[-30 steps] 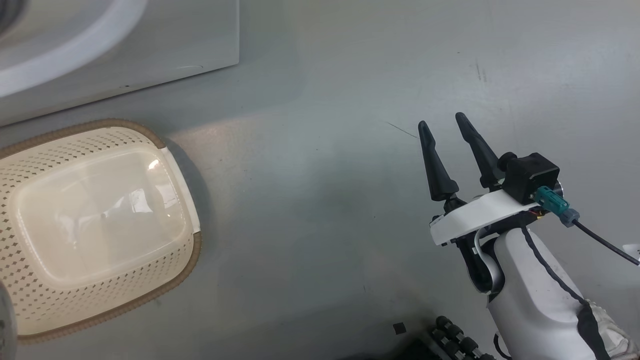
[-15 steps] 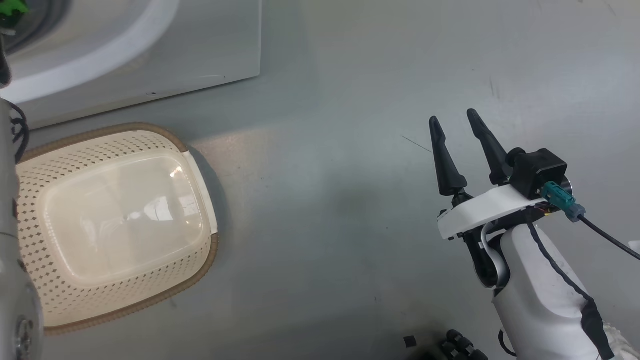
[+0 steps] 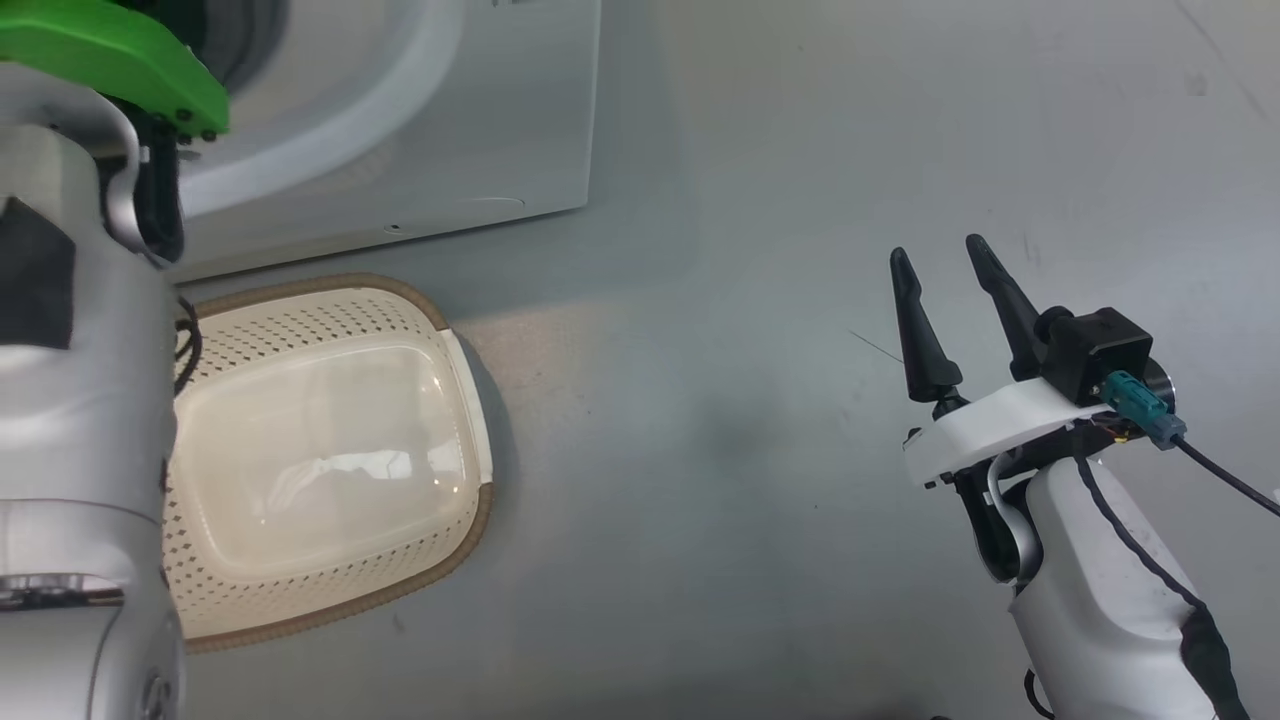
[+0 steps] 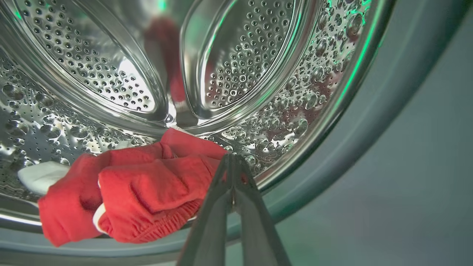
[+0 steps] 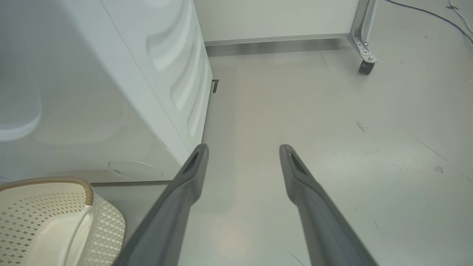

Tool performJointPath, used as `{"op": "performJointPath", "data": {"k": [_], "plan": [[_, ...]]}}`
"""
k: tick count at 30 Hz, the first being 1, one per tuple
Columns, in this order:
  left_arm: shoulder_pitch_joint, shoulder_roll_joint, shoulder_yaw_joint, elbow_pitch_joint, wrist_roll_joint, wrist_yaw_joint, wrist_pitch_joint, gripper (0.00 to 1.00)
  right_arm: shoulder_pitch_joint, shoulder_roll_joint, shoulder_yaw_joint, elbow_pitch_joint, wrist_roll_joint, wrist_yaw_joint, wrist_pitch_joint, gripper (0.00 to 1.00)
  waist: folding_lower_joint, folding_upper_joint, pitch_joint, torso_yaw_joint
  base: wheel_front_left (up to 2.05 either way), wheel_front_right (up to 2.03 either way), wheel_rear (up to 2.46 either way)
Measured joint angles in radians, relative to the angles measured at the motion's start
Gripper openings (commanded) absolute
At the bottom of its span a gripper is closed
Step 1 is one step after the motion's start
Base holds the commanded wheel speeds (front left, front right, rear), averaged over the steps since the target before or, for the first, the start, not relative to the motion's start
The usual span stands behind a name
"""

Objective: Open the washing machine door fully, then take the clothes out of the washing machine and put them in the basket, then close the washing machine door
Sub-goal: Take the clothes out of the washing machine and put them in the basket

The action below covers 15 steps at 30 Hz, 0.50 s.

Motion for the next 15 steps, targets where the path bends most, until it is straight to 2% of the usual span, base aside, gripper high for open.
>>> {"op": "performJointPath", "data": {"k": [15], "plan": [[0.134,-0.051,-0.018,0.031,-0.01,-0.027,-0.033,0.0,0.063,-0.012,-0.029,0.046,-0.013,0.009,0.0,1.0,0.0,0.0,-0.144,0.097,0.0,0.0,0.0]]}}
